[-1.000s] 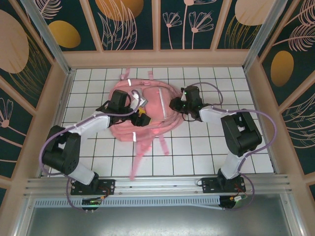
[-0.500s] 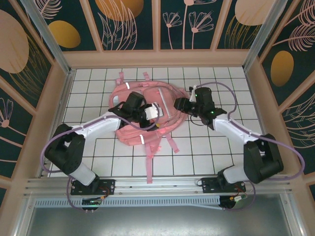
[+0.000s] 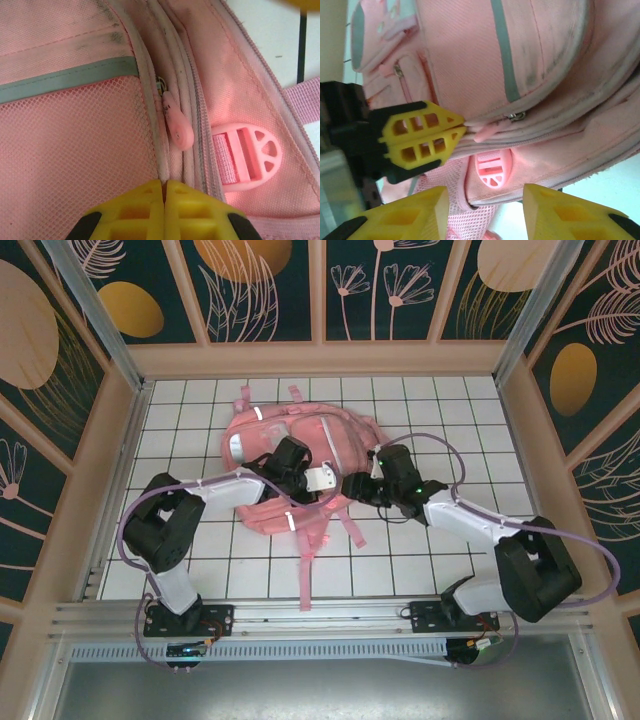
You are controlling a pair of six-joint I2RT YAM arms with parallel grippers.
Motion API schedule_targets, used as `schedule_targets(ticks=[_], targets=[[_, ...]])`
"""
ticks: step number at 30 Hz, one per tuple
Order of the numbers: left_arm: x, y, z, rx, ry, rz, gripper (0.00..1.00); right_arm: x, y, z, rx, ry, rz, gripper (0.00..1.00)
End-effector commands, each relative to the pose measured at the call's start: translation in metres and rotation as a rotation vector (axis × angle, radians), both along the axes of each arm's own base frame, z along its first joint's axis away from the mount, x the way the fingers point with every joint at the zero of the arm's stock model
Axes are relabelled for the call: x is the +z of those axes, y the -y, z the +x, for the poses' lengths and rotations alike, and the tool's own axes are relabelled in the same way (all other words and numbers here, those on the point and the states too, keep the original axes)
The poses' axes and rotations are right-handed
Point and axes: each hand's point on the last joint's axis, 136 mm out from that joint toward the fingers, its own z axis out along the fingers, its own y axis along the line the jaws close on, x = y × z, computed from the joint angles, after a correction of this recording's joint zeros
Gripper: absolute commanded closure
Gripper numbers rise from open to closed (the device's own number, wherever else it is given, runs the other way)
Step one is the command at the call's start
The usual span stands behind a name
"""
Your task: Pack the student bag
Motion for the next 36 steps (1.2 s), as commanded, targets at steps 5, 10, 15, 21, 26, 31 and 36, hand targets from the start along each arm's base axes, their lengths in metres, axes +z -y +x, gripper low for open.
schedule_targets(ticks=[5, 10, 15, 21, 26, 31, 36], targets=[[0.064, 0.022, -0.007, -0.066, 0.032, -0.176, 1.00, 0.006, -0.029, 0.017, -0.006, 0.066, -0.054, 0.57], [0.085, 0.023, -0.002, -0.045, 0.013, -0.255, 1.00, 0.012, -0.034, 0.028, -0.034, 0.109, -0.099, 0.57], [0.105, 0.018, 0.001, -0.035, -0.023, -0.361, 1.00, -0.002, -0.027, 0.039, -0.075, 0.123, -0.216, 0.58], [0.103, 0.011, 0.005, -0.019, -0.050, -0.361, 1.00, -0.003, -0.021, 0.031, -0.050, 0.178, -0.312, 0.55], [0.097, 0.011, 0.004, -0.023, -0.059, -0.356, 1.00, 0.022, -0.016, 0.017, -0.009, 0.244, -0.260, 0.51], [0.094, 0.011, 0.003, -0.030, -0.067, -0.347, 1.00, 0.018, 0.000, 0.016, -0.008, 0.247, -0.268, 0.50], [0.097, 0.012, 0.001, -0.039, -0.075, -0.357, 1.00, -0.005, -0.007, 0.024, 0.032, 0.240, -0.297, 0.52]])
